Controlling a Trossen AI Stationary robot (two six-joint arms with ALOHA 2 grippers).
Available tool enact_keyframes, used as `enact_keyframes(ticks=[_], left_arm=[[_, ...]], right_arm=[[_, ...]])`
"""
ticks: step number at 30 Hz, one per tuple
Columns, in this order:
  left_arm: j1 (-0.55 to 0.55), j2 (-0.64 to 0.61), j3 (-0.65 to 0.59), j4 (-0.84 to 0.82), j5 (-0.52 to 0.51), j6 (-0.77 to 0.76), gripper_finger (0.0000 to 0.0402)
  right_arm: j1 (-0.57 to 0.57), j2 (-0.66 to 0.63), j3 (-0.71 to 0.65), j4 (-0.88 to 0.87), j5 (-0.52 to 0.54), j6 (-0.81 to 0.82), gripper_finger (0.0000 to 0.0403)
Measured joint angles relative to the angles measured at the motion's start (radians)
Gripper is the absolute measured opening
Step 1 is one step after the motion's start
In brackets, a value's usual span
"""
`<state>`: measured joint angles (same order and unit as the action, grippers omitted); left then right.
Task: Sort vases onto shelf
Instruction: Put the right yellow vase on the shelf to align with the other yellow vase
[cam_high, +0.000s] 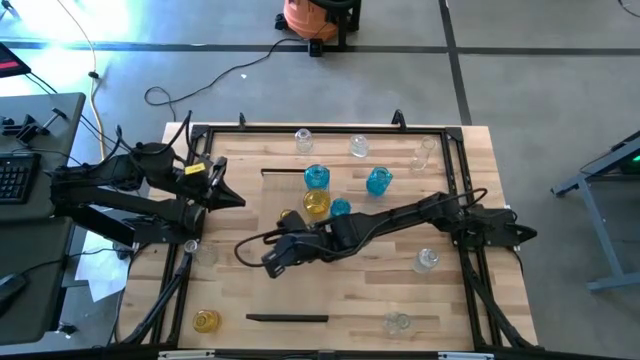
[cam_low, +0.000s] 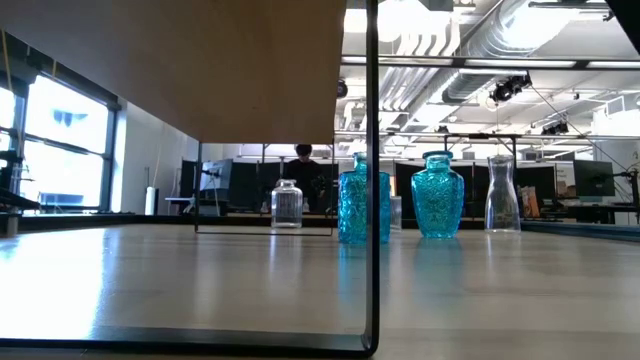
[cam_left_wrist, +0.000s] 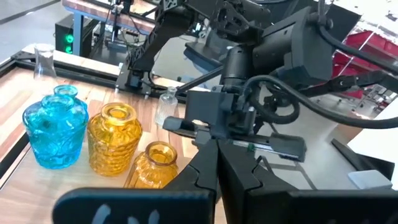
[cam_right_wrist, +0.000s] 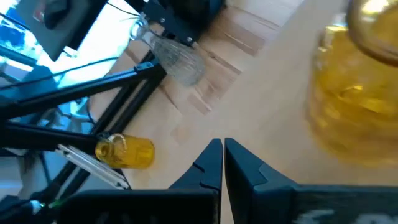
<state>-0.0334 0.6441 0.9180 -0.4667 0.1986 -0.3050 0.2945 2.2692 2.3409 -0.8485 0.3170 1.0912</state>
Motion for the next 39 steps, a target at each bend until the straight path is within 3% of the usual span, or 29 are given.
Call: enact_keyframes(ticks=[17,39], left_arm=[[0.0,0.001,0.0,0.0,0.0,0.0,0.0],[0.0,0.0,0.0,0.0,0.0,0.001,0.0]], right_arm=[[-0.002,0.005,0.0,-0.013,0.133,0.031,0.0],[-0.061,0.005,0.0,-0.044,0.15,-0.059,0.0]])
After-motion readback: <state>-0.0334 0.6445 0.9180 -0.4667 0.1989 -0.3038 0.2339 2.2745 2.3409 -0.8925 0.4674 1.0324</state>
